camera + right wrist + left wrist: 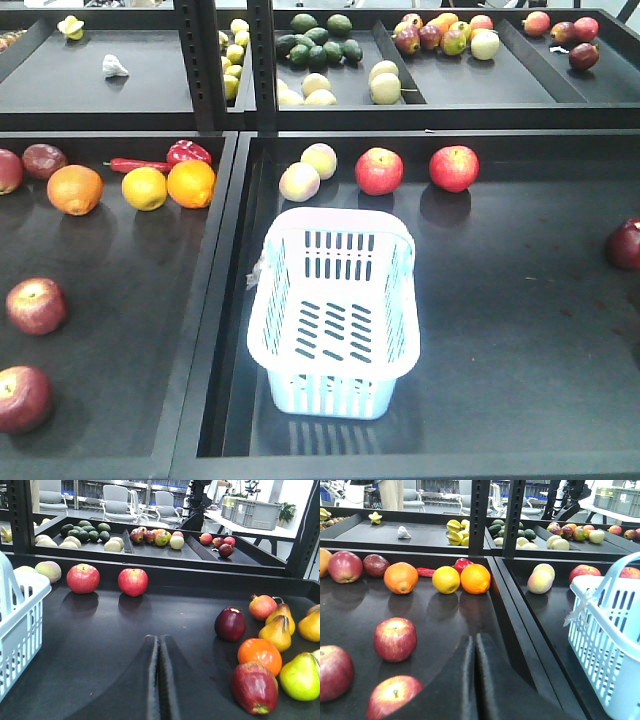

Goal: Pick three apples into basket with both arms

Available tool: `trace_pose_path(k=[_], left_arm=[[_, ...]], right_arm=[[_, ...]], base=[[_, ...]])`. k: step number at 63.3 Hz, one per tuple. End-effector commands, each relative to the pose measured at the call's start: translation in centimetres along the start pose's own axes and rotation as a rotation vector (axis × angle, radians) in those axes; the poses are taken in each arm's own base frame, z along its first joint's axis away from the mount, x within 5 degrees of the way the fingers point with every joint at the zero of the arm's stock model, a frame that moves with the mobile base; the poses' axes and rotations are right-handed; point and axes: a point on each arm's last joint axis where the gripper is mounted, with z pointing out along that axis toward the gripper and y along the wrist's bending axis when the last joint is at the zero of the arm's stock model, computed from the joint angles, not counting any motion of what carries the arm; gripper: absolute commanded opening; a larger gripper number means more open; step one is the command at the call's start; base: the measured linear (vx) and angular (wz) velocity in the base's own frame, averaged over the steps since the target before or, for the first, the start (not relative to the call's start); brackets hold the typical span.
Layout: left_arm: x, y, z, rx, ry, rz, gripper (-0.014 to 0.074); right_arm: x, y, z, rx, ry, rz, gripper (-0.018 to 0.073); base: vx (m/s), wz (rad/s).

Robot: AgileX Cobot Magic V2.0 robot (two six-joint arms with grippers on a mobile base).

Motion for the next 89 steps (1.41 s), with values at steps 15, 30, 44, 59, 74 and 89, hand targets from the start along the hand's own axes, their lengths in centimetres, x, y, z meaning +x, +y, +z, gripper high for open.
trace_pose_path(k=[15,30,44,59,74,89], left_arm=[[-0.17,-0.08,0.0,0.018,-0.065,-0.008,-0.0006],[-0.17,-0.08,0.0,0.018,-0.065,-0.008,-0.0006],[-0.17,-0.08,0.0,0.018,-0.065,-0.008,-0.0006],[-0.17,-0.08,0.0,0.018,-0.065,-0.008,-0.0006],[-0.17,-0.08,0.0,0.018,-0.065,-0.008,-0.0006],[-0.17,-0.08,0.0,0.018,-0.065,-0.008,-0.0006]], right_arm=[[-0.41,-0.05,-0.09,0.011,-0.082,-0.005,-0.0009],[-0.41,-0.05,-0.09,0.011,-0.082,-0.005,-0.0009],[-0.41,-0.05,-0.09,0.011,-0.082,-0.005,-0.0009],[-0.41,-0.05,-0.09,0.011,-0.082,-0.005,-0.0009],[-0.41,-0.05,-0.09,0.011,-0.082,-0.005,-0.0009],[-0.41,-0.05,-0.09,0.011,-0.082,-0.005,-0.0009]], base=[[0.12,-0.01],[0.11,-0.03],[0.09,-0.05],[0.04,0.0],[0.0,0.02],[0.0,0.0]])
